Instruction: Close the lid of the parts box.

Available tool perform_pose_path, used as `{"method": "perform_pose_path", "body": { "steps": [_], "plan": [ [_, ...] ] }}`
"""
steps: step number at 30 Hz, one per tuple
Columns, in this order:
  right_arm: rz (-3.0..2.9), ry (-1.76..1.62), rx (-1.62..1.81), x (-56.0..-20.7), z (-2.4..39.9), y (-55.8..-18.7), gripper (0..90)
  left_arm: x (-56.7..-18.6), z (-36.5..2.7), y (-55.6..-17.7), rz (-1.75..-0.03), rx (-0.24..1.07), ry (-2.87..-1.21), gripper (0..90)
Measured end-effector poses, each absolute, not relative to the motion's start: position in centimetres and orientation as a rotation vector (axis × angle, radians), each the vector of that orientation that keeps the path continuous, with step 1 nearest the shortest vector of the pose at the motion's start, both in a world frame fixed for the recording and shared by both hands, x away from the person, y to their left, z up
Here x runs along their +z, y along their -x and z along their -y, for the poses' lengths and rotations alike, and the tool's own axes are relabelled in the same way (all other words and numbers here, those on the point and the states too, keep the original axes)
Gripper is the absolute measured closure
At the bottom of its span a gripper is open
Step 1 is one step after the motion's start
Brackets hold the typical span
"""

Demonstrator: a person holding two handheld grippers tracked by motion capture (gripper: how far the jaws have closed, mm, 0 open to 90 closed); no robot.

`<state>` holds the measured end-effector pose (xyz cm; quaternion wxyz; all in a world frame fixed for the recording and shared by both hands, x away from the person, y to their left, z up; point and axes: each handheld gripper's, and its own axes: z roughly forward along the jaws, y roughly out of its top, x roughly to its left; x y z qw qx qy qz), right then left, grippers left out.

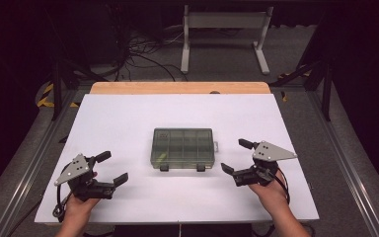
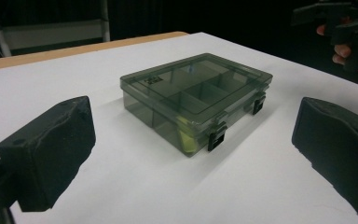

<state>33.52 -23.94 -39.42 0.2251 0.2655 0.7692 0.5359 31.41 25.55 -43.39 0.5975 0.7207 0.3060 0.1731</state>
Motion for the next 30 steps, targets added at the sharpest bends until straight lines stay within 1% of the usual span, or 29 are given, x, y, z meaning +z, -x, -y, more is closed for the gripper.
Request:
{"method": "perform_pose_path", "body": {
  "steps": [4,10,20,23,30],
  "plan": [
    [-2.099,-0.733,1.488,-40.2,24.6,-33.1,2.5,-44.3,-26.1,-31.3,-0.713,0.429,-1.666,0.5],
    [-2.095,-0.744,1.48,-41.7,25.4,-32.5,2.3,-45.1,-25.9,-31.3,-0.688,0.474,-1.708,0.5],
    [-2.102,-0.8,1.432,-44.0,26.5,-32.1,1.9,-46.1,-26.2,-31.8,-0.731,0.475,-1.738,0.4],
    [-2.11,-0.785,1.417,-44.3,26.3,-32.2,1.8,-46.4,-26.6,-32.0,-0.749,0.47,-1.732,0.4],
    [-2.115,-0.798,1.418,-44.6,26.4,-32.4,1.8,-46.6,-26.2,-32.1,-0.724,0.466,-1.796,0.8]
  ]
}}
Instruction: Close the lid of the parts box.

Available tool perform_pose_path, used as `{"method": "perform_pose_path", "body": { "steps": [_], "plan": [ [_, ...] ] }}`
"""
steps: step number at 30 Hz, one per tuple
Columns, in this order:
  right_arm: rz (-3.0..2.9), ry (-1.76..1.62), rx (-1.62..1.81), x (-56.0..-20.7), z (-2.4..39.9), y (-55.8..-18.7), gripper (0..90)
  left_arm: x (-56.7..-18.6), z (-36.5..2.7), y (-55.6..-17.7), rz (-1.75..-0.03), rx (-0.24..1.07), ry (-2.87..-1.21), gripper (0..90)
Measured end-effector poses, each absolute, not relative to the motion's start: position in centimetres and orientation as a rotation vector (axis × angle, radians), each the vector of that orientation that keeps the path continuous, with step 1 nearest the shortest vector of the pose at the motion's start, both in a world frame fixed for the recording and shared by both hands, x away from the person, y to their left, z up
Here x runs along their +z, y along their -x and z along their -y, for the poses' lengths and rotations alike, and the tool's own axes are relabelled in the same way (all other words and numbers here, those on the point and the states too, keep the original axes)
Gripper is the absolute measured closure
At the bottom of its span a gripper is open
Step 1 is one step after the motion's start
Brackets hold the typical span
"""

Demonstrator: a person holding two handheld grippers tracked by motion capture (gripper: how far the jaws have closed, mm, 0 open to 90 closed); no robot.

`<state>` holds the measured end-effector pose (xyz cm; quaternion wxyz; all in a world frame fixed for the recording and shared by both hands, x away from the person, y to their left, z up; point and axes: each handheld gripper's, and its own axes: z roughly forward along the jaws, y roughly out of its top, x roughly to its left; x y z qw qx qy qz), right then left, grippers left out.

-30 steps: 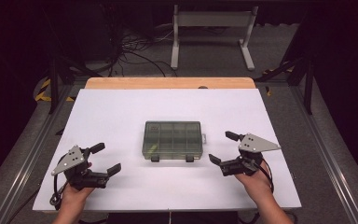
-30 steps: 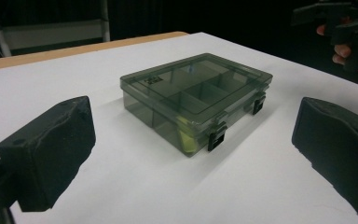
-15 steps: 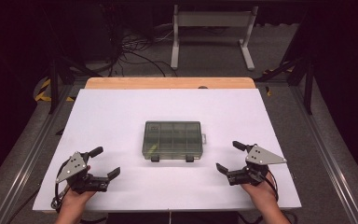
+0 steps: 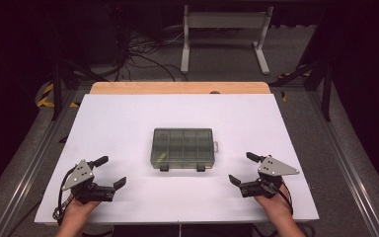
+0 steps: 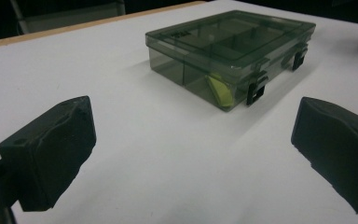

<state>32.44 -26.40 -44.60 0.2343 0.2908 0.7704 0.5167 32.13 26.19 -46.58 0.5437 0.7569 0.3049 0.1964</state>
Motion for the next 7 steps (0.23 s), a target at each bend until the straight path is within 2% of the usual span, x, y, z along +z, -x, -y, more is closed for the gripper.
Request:
{"method": "perform_pose_path", "body": {
  "steps": [7],
  "plan": [
    [-2.119,-0.817,1.418,-44.6,26.46,-32.52,1.8,-46.52,-26.22,-32.23,-0.717,0.452,-1.803,0.8]
  ]
}}
